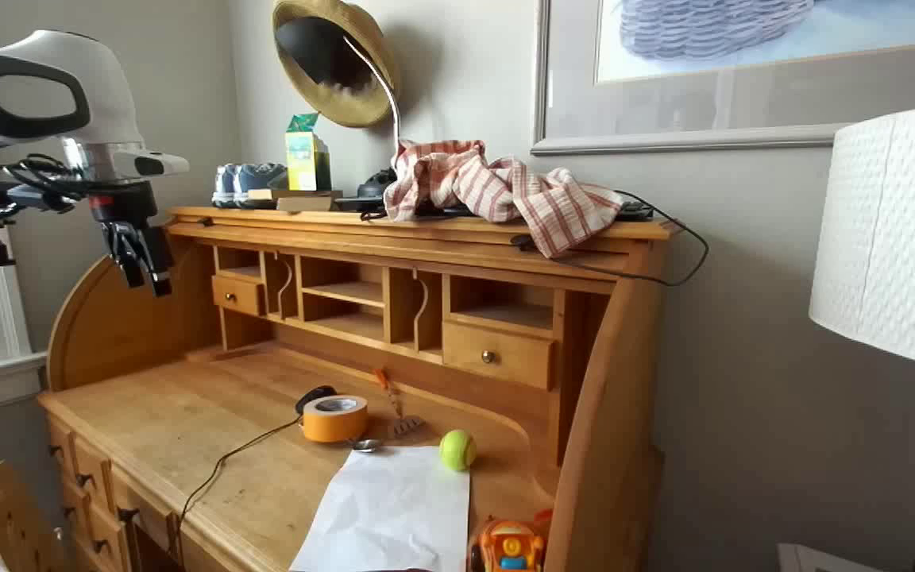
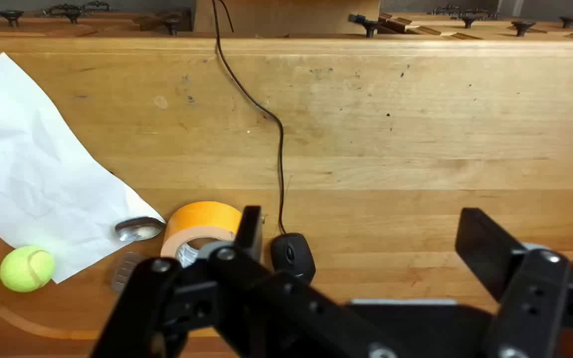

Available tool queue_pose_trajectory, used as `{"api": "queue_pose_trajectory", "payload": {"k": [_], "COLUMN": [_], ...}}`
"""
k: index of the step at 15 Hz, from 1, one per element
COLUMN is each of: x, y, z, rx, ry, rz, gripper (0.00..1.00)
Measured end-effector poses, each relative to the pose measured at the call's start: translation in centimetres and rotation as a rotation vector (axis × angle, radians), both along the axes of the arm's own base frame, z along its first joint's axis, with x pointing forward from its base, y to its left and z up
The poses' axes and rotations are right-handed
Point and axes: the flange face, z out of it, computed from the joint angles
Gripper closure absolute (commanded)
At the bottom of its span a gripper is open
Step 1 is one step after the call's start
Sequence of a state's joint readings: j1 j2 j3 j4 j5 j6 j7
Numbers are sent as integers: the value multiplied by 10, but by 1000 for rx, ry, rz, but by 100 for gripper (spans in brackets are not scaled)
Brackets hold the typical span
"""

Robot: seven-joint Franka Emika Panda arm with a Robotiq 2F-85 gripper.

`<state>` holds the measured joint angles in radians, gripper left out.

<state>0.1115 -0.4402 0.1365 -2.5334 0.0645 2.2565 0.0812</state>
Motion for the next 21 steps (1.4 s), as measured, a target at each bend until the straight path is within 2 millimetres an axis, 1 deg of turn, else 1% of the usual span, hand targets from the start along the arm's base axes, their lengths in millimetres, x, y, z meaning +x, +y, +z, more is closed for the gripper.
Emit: {"api": "queue_pose_trajectory", "payload": {"k": [9,11,12,14,17,19,21], "x": [0,2,7,21,48,69,91], "y": [0,-4,-10,-28,-52,-61,-66], "z": [0,-1,-3,-14,-43,-66,-87], "rx": [0,1,6,1,-67,-129,-191], "ry": [0,-2,-12,-32,-28,-3,26], "rz": [0,2,11,36,124,205,281], "gripper": [0,0,0,0,0,0,0]}}
